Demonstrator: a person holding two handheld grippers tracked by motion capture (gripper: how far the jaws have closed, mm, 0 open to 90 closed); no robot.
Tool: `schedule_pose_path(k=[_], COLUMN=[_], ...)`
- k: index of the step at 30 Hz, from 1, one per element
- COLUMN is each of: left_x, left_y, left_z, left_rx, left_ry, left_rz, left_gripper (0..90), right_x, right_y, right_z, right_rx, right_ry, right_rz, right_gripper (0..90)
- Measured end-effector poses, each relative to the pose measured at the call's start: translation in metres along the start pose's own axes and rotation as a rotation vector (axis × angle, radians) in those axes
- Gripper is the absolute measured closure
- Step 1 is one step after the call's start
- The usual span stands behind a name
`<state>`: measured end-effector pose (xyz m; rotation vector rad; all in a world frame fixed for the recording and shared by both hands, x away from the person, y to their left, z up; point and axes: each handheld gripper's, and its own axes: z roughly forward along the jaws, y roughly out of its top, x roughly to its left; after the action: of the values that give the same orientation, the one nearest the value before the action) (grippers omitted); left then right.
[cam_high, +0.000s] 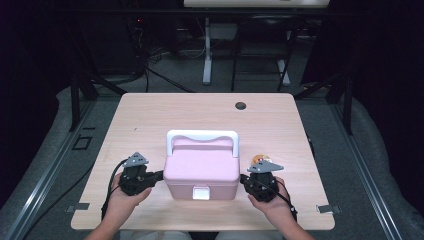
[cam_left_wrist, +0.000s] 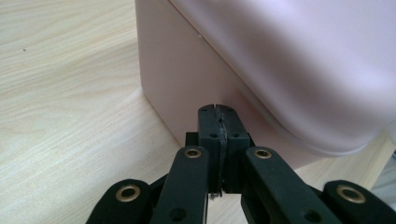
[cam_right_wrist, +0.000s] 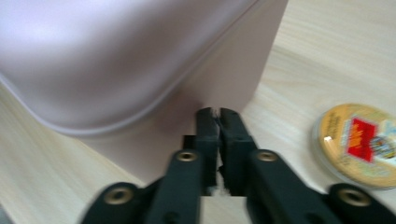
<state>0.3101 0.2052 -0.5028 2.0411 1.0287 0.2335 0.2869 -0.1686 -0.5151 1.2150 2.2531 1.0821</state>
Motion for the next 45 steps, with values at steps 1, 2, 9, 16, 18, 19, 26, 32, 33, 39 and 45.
schedule_pose_path(k=[1,2,9,16,18,19,26,32,33,39,45], left_x=[0.001,0.002,0.008,0.011,0.012,0.012,0.014,0.012,0.011,0.008,0.006], left_y=[0.001,0.002,0.008,0.015,0.018,0.021,0.033,0.045,0.047,0.057,0.063], left_z=[-0.001,-0.002,-0.010,-0.021,-0.025,-0.029,-0.041,-0.049,-0.050,-0.048,-0.042], left_rx=[0.009,0.019,0.036,0.054,0.050,0.045,0.036,0.027,0.026,0.030,0.040], left_ry=[-0.002,-0.012,-0.037,-0.050,-0.049,-0.045,-0.051,-0.042,-0.041,-0.043,-0.054], left_rz=[0.005,0.001,-0.008,-0.002,0.000,0.000,0.002,0.027,0.029,0.045,0.050], left_gripper=[84.9,83.0,70.8,59.7,57.7,55.5,52.8,52.8,52.8,52.8,52.8], right_x=[-0.002,-0.003,-0.012,-0.020,-0.021,-0.024,-0.028,-0.029,-0.029,-0.028,-0.025], right_y=[0.001,0.001,0.010,0.019,0.022,0.026,0.038,0.050,0.052,0.063,0.069], right_z=[0.000,-0.001,-0.008,-0.017,-0.021,-0.024,-0.034,-0.042,-0.043,-0.047,-0.043], right_rx=[0.000,0.006,0.024,0.042,0.041,0.043,0.058,0.060,0.060,0.038,0.038], right_ry=[0.002,0.012,0.054,0.089,0.092,0.097,0.113,0.117,0.122,0.143,0.154], right_rz=[-0.017,-0.015,0.005,0.027,0.029,0.034,0.043,0.020,0.022,0.023,0.005], right_gripper=[81.1,79.9,70.5,58.9,57.1,55.0,53.0,52.2,52.2,51.7,51.4])
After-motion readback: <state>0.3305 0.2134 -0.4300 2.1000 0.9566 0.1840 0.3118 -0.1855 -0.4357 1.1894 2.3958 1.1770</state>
